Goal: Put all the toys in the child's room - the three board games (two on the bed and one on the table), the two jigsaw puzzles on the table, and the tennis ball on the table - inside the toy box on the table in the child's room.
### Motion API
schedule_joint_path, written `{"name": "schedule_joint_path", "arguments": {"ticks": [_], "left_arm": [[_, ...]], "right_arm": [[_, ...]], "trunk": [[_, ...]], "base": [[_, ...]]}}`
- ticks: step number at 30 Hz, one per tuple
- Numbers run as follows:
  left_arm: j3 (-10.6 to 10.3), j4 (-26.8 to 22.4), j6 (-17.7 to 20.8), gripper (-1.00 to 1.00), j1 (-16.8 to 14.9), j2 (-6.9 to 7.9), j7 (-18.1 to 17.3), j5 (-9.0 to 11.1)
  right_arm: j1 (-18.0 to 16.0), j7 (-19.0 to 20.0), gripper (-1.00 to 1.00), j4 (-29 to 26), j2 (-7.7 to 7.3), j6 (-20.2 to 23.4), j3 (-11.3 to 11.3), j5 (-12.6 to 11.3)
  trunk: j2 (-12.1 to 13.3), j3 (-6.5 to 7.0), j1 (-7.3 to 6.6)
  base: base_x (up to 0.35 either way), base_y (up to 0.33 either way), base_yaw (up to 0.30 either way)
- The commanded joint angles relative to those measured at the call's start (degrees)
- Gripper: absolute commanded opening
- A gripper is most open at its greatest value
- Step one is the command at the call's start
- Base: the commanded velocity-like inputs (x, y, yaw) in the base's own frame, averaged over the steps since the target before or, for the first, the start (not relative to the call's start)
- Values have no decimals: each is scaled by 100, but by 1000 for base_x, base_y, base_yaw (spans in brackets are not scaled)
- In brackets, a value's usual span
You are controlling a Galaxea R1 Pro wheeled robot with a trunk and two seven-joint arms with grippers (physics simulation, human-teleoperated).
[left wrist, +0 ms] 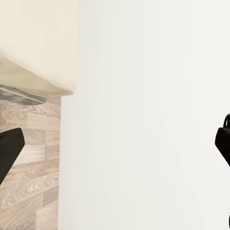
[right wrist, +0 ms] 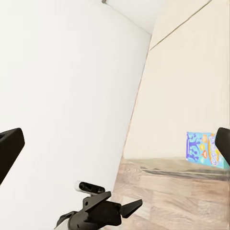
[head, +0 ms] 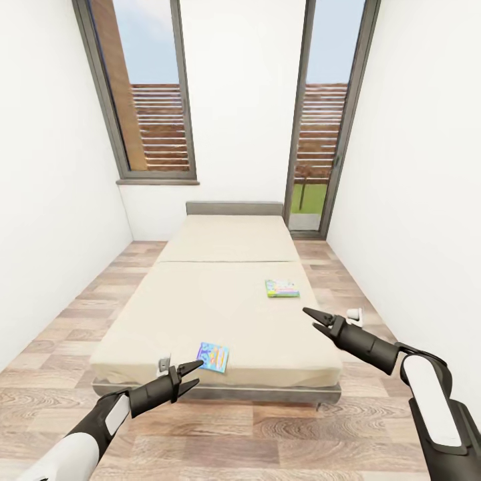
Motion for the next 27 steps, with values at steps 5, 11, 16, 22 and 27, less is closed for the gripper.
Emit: {"name": "schedule_joint_path", "arguments": {"ticks": [5, 11, 16, 22, 27], "left_arm": [[11, 2, 42, 100, -4, -15, 1, 10], [11, 2, 42, 100, -4, -18, 75, 12], [11, 2, 42, 100, -4, -18, 137, 16], [11, 4, 42, 100, -4, -18, 154, 17], [11, 3, 40, 100, -4, -27, 157, 17]], "right_arm": [[-5, -142, 100, -18, -1, 45, 6, 46], [-5, -158, 100, -79, -1, 80, -14, 41], [-5, -145, 100, -107, -4, 145, -10, -17], [-5, -93, 100, -139, -1, 189, -5, -59], [-5, 89, 100, -144, -1, 189, -10, -63]], "trunk": [[-205, -96, 110], [-446, -204, 242], [-646, -293, 352], [-887, -401, 484], [-1088, -491, 593]], "base": [[0, 0, 0], [0, 0, 0], [0, 0, 0], [0, 0, 0], [0, 0, 0]]}}
